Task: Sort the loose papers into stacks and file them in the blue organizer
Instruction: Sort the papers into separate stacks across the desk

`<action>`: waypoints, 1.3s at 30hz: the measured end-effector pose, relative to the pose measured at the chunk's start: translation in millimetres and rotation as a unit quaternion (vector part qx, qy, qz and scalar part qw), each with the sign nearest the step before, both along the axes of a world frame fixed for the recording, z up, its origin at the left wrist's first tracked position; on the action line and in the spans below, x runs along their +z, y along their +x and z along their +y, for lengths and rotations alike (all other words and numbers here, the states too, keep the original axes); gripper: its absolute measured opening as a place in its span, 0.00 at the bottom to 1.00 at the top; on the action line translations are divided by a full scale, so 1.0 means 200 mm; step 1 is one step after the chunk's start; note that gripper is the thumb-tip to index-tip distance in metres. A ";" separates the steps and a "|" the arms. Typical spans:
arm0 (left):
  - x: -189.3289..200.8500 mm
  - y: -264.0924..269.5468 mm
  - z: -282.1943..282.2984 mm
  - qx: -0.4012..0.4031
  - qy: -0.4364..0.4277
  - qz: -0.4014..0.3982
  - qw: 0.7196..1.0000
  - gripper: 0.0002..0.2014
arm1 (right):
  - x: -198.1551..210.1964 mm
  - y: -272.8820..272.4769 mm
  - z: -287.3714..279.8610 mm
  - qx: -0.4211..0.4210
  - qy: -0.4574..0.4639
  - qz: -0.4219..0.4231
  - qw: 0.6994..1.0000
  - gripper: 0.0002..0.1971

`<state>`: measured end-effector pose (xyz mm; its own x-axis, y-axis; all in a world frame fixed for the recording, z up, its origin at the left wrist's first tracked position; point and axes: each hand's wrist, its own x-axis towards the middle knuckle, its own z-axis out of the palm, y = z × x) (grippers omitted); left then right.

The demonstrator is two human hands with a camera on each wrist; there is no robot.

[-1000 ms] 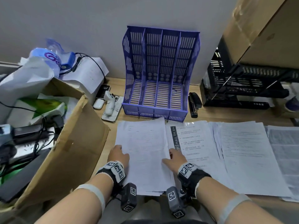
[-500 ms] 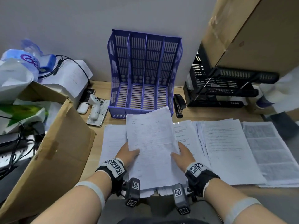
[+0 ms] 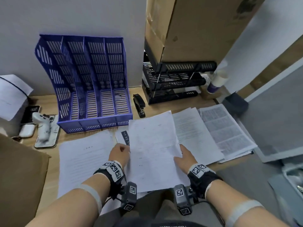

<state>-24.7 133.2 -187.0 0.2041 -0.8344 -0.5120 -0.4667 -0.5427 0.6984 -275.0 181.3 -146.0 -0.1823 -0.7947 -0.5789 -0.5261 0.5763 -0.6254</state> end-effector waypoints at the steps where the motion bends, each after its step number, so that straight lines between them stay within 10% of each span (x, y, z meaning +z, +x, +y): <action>1: -0.01 0.06 0.01 0.031 0.008 -0.064 0.997 0.06 | -0.02 0.01 -0.01 0.001 0.004 -0.011 1.000 0.31; 5: -0.01 0.43 0.16 0.122 0.104 -0.270 0.949 0.28 | -0.13 0.13 -0.04 0.014 0.035 -0.040 0.998 0.32; 13: -0.12 0.74 0.43 0.180 0.220 -0.223 0.932 0.45 | -0.32 0.37 -0.08 0.051 0.030 0.003 0.998 0.27; 22: 0.00 0.80 0.41 0.170 0.200 -0.059 0.963 0.04 | -0.28 0.42 -0.11 0.058 0.010 0.018 0.998 0.25; 31: 0.29 0.95 0.37 0.238 -0.009 -0.205 0.949 0.08 | -0.33 0.60 -0.15 0.117 0.056 0.048 0.990 0.23; 39: 0.47 0.94 0.34 0.261 -0.143 -0.114 0.948 0.15 | -0.34 0.87 -0.16 0.255 0.101 0.073 0.959 0.34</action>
<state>162.4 201.7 -92.2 0.7048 -0.6877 -0.1738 -0.3433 -0.5451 0.7649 -101.6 148.4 -214.6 0.1093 -0.6760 -0.7287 -0.8449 0.3230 -0.4264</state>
